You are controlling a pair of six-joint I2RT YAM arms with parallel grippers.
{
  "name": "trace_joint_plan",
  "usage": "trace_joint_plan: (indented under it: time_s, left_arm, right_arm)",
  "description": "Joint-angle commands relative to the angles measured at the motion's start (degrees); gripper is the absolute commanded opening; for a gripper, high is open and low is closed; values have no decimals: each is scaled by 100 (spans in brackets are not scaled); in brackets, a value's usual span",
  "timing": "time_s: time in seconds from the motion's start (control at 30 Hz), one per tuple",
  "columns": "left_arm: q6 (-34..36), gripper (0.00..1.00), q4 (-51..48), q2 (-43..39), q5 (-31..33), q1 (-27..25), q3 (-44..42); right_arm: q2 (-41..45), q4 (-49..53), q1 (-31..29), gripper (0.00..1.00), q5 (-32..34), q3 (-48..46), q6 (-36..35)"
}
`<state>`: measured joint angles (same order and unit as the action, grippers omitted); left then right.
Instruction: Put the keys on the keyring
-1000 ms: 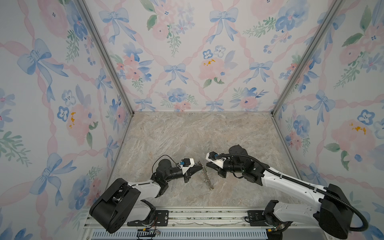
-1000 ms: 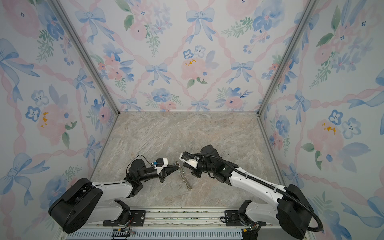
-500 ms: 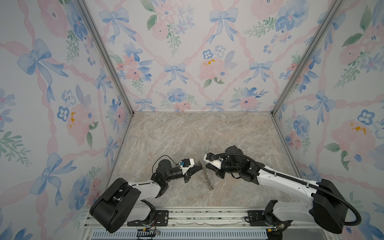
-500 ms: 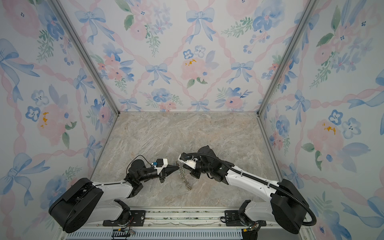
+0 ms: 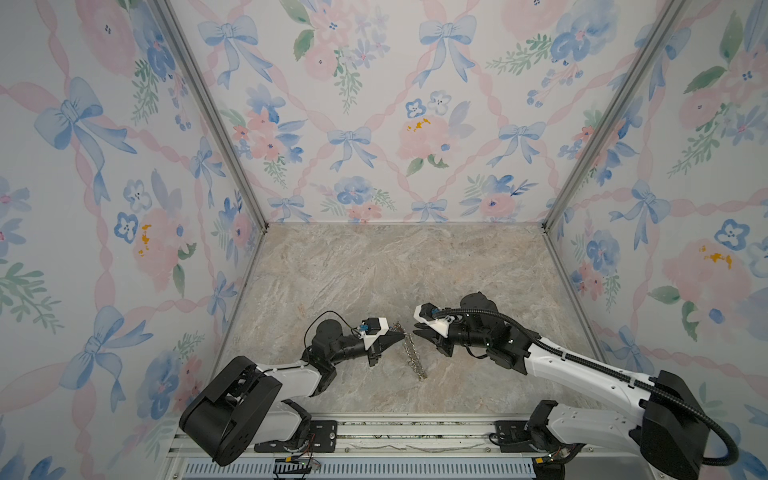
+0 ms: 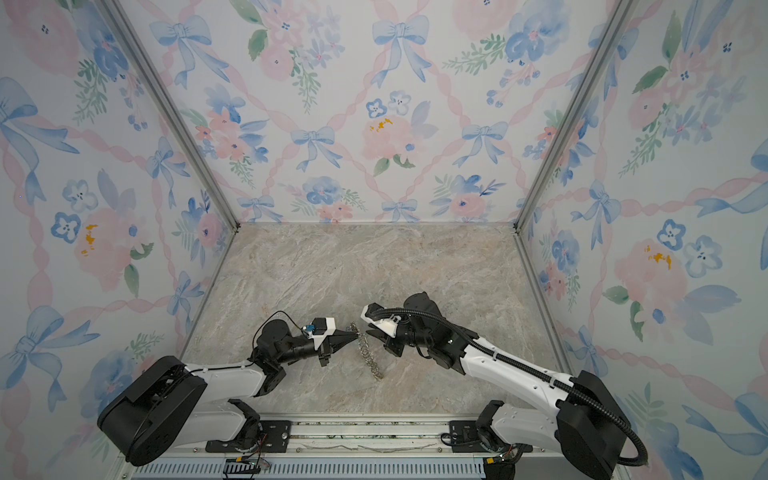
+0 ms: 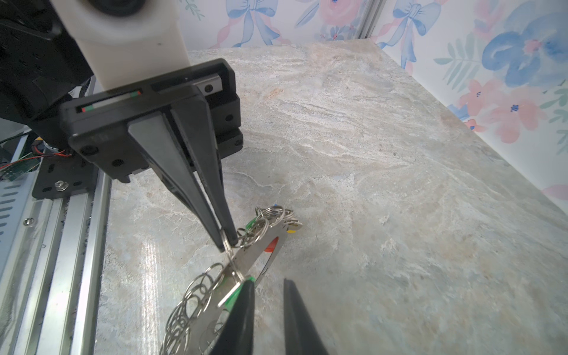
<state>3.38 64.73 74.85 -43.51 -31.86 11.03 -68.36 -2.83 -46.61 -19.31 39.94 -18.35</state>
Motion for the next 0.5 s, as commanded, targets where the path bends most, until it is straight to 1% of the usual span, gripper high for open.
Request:
trace_joint_plan:
  time_s: [0.0,0.3,0.4,0.47]
  left_arm:
    - [-3,0,354,34,-136,-31,-17]
    - [-9,0,383,65,-147,-44,-21]
    - [-12,0,399,78,-111,-49,-26]
    - [-6,0,406,52,-66,-49,-44]
  right_arm:
    - [-197,-104,-58,20,-64,25,95]
    - [-509,-143,-241,18,-41,158,95]
    - [-522,-93,-295,18,84,206,94]
    - [-424,-19,-282,18,295,198,99]
